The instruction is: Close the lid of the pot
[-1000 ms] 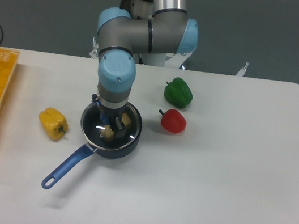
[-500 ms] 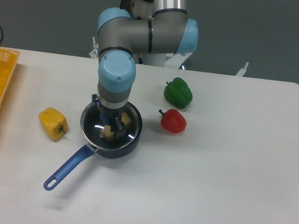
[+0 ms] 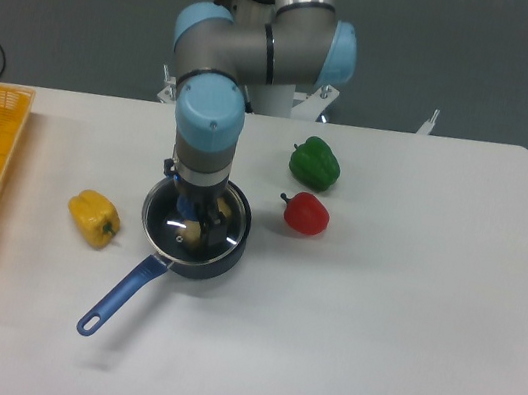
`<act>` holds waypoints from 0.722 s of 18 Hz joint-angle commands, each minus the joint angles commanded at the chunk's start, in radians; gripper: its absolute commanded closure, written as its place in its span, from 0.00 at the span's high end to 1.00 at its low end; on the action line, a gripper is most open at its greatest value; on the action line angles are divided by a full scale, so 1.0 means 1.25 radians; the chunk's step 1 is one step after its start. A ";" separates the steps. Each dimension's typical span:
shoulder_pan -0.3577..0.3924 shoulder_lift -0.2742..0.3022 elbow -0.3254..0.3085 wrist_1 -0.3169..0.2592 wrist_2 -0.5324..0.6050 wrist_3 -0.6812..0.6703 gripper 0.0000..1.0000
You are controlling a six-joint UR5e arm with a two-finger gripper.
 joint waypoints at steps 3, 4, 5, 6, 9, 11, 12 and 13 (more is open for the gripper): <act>0.067 0.005 0.028 0.000 0.001 0.040 1.00; 0.102 0.005 0.042 -0.004 0.003 0.079 1.00; 0.138 0.004 0.051 -0.007 0.003 0.131 1.00; 0.183 0.004 0.060 -0.010 0.003 0.192 1.00; 0.286 -0.015 0.078 -0.006 0.001 0.363 1.00; 0.342 -0.042 0.091 -0.002 0.001 0.482 1.00; 0.367 -0.050 0.096 0.000 0.003 0.530 1.00; 0.379 -0.060 0.099 0.001 0.003 0.569 1.00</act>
